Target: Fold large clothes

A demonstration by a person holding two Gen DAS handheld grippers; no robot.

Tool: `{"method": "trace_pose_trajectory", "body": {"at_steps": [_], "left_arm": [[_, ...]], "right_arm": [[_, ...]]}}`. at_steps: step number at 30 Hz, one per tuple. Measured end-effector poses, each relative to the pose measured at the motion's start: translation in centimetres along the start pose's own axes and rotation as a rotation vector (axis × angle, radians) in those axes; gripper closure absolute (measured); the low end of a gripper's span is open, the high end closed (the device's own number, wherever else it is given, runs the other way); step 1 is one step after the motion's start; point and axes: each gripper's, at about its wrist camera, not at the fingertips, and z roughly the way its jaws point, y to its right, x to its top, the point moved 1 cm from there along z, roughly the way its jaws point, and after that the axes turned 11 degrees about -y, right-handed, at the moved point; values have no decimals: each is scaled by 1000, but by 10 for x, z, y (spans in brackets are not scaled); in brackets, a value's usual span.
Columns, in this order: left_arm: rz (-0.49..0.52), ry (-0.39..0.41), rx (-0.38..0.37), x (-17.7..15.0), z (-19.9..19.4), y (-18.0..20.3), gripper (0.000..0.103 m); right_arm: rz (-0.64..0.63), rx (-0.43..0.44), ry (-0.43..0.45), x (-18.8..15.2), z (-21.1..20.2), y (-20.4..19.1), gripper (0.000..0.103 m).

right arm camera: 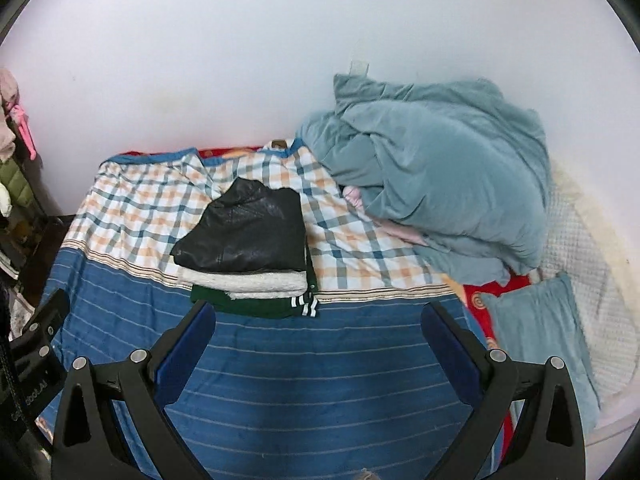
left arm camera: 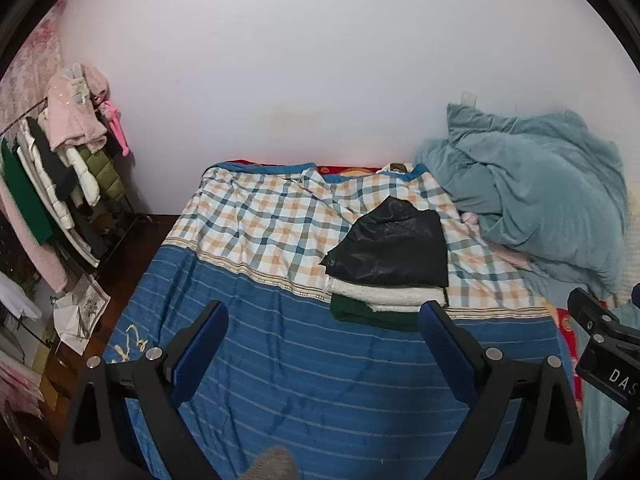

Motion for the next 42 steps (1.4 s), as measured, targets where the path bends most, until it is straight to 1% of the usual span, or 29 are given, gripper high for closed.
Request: {"method": "trace_pose_trajectory", "body": {"at_steps": [3,8,14,19,26,29,32,35,42], "left_arm": [[-17,3,-18,-7,-29,-8,6],[-8,48,-23,-16,-72,-15,6],[22,71,-44,-27,-110,-14,6],[39,91,-37,-36,-133,-13,6],[66,77,-46,-52,-146,-12,6],[62,79,-39,-55,-151,-15,6],[50,98,-26,-56,-157,-19,6],[51,119,-29,-58,-163,-20,6],[33,131,-30,-57,-167,-26,6]], "right_arm": [[-3,2,32,-19,-43,6,0],[15,20,71,-45,-104,19,0],[34,38,113,-65,-160,35,0],[39,27,152,-75,-197,45,0],[23,20,178,-85,-225,44,0],[18,4,205,-88,-234,44,0],[15,-1,211,-87,-239,44,0],[13,-2,214,-85,-239,44,0],[9,7,210,-87,-242,44,0]]}}
